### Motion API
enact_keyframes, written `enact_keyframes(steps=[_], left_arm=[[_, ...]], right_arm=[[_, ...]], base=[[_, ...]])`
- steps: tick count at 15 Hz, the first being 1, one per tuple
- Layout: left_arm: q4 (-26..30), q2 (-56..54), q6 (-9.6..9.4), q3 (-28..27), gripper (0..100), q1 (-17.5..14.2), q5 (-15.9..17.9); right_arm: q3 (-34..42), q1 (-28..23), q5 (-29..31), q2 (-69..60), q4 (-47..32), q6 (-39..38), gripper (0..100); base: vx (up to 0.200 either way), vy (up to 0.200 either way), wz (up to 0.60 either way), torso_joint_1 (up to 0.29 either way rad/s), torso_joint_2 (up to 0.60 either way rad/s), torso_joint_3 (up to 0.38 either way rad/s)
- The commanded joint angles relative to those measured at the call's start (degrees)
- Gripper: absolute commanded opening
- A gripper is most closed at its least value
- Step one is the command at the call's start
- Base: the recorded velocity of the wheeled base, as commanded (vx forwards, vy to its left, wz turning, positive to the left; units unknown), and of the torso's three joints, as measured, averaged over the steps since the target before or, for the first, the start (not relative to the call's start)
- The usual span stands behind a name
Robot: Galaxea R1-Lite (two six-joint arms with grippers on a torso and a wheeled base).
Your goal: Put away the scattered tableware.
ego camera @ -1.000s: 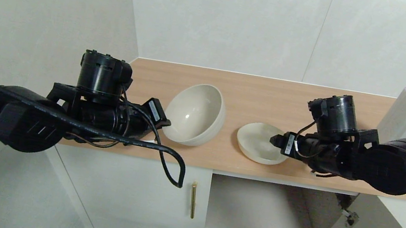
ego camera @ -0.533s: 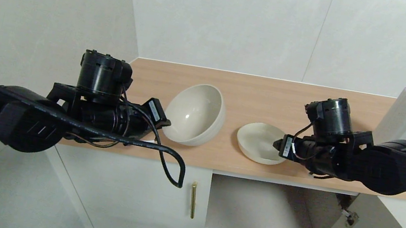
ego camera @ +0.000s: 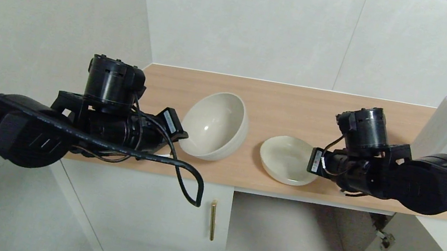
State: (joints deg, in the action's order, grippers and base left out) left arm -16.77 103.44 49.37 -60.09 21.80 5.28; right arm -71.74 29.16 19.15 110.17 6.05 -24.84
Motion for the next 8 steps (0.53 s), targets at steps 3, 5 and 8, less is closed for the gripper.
enact_keyframes(steps=[3,5,8], left_arm=[[0.08,-1.31,-0.24,1.02,0,-0.09,-0.09],[0.08,-3.77,-3.67,4.28,0,-0.44,-0.01],[-0.01,-8.95,-10.61,9.81,0,-1.49,0.08]], right_arm=[[1.6,0.02,-0.61,-3.82,-0.07,-0.12,0],[3.8,-0.07,-3.33,-8.04,-0.16,-0.03,0],[6.44,-0.07,-8.43,-14.54,-1.48,-0.03,0]], base=[[0.0,0.0,0.0,0.0,0.0,0.0],[0.0,0.0,0.0,0.0,0.0,0.0],[0.0,0.0,0.0,0.0,0.0,0.0]])
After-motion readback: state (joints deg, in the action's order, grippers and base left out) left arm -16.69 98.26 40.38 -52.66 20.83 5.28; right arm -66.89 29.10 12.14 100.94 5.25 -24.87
